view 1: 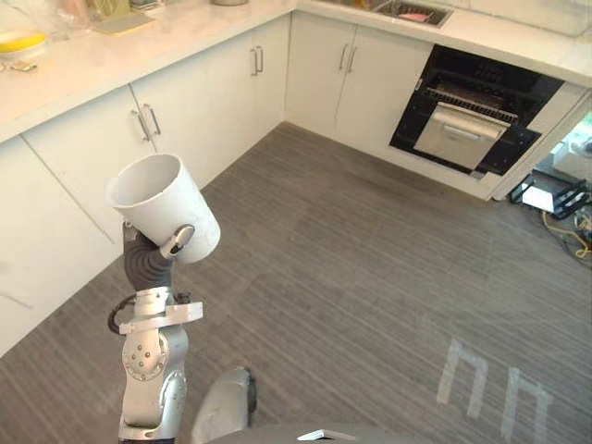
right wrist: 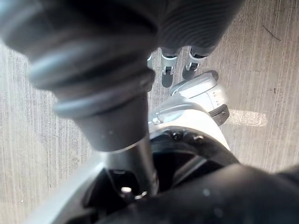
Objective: Walk over to the sink, pick up the cup, carry it to the dishwasher, place the cup inside the dishwasher, then close the dishwasher door
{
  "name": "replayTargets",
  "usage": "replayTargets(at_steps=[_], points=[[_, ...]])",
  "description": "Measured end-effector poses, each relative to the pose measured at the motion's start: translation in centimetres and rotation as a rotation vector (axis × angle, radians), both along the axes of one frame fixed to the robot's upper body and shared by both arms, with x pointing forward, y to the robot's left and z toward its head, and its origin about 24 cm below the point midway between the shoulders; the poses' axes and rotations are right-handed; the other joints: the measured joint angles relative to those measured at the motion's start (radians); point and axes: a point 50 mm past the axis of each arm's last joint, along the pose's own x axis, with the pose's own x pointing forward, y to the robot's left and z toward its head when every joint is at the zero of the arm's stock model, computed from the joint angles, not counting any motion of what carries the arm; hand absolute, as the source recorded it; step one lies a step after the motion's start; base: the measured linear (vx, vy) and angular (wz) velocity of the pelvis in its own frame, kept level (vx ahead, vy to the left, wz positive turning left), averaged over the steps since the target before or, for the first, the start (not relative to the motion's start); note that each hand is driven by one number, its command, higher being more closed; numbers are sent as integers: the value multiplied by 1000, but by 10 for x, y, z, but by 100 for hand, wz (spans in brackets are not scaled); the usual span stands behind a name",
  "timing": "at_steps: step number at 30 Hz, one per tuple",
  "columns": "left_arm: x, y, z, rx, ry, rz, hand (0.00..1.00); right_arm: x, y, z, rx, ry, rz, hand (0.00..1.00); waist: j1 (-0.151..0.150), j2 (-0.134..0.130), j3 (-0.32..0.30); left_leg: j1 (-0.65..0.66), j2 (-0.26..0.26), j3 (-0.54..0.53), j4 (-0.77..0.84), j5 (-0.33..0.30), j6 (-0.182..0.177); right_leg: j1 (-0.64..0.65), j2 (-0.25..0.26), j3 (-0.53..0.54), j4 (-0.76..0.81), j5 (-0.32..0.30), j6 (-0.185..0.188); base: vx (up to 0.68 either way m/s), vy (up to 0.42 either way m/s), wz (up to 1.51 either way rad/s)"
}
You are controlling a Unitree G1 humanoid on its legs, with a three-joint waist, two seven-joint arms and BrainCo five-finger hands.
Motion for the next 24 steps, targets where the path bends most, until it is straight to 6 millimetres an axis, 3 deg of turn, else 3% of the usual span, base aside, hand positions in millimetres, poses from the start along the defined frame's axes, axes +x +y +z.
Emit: replayTargets(at_steps=[2,3,4,5,6,7,8,10,12,14,16,18,19,20,21,22,23,24], points=[[0,-4,3,14,-20,-48,100,-5,-1,0,-3,7,-20,0,-2,1,-22,45,-23,27,-13,-34,24,-53,-32,4,152,23,38,294,207,-31],[0,-7,6,22,-34,-74,100,-6,-2,0,-6,3,-29,0,-5,4,-30,79,-36,48,-22,-57,39,-121,-63,2,308,56,91,291,218,-37],[-1,-7,8,27,-41,-80,100,-4,-1,1,-3,-6,-33,0,-7,1,-28,102,-47,59,-35,-68,45,-160,-85,-1,391,88,109,300,213,-35],[-1,-11,10,39,-42,-105,100,-5,2,1,4,-27,-60,0,-16,-8,-30,164,-71,67,-89,-78,59,-222,-119,-6,545,190,83,314,194,-22],[0,-13,8,53,-22,-126,100,-6,6,0,5,-47,-79,0,-33,3,-23,239,-81,58,-157,-76,65,-272,-117,-9,662,209,47,328,183,-14],[0,-14,7,58,-14,-134,100,-5,8,0,6,-56,-85,0,-39,4,-23,278,-83,44,-192,-71,73,-299,-103,-19,700,180,28,340,164,-7],[1,-18,6,59,-8,-155,100,-3,11,0,9,-80,-98,0,-52,10,-23,347,-83,10,-260,-59,87,-349,-57,-57,729,116,0,338,142,-9],[7,-31,8,64,-18,-217,100,-2,13,2,12,-119,-147,0,-67,12,-24,417,-69,-20,-347,-50,95,-488,16,-145,673,40,-53,369,107,7],[16,-44,5,81,-11,-285,100,-3,16,2,20,-130,-199,0,-95,14,-23,448,-60,-50,-389,-58,83,-596,47,-222,486,39,-68,392,43,48],[20,-56,1,86,7,-350,100,-6,20,2,13,-120,-233,0,-109,26,-17,502,-45,-71,-398,-88,58,-644,78,-230,221,134,-73,509,17,50],[17,-68,2,68,-4,-416,100,-21,21,2,0,-89,-286,0,-112,64,-11,577,-8,-102,-359,-184,43,-665,105,-193,-36,265,-72,622,-30,45],[16,-72,4,66,-21,-434,100,-26,23,2,4,-72,-287,0,-118,67,-13,636,12,-102,-313,-251,11,-667,107,-126,-78,289,-66,782,-74,50],[16,-72,4,66,-24,-435,100,-28,25,1,10,-65,-281,0,-123,54,-18,650,11,-101,-279,-269,-5,-659,95,-102,-66,283,-74,939,-132,49],[14,-72,2,49,-20,-432,100,-25,24,2,18,-71,-264,0,-127,58,-26,659,34,-96,-188,-281,-11,-664,96,-109,21,409,-82,665,-140,48],[13,-75,3,40,-25,-441,100,-28,20,3,10,-66,-260,0,-133,83,-30,641,64,-94,-70,-256,-38,-654,106,-138,95,452,-87,816,-205,34],[13,-78,4,25,-32,-444,100,-30,13,5,8,-71,-250,0,-129,113,-26,628,91,-91,2,-227,-47,-650,124,-155,143,400,-93,795,-193,19],[12,-80,8,-4,-49,-443,100,-32,3,7,-19,-53,-234,0,-129,143,-21,581,133,-90,158,-112,-98,-617,158,-167,187,325,-104,936,-197,-14],[13,-82,10,-34,-58,-430,100,-32,-2,8,-30,-31,-229,0,-125,152,-17,507,161,-81,320,125,-182,-571,182,-160,201,265,-124,774,-122,-19]])
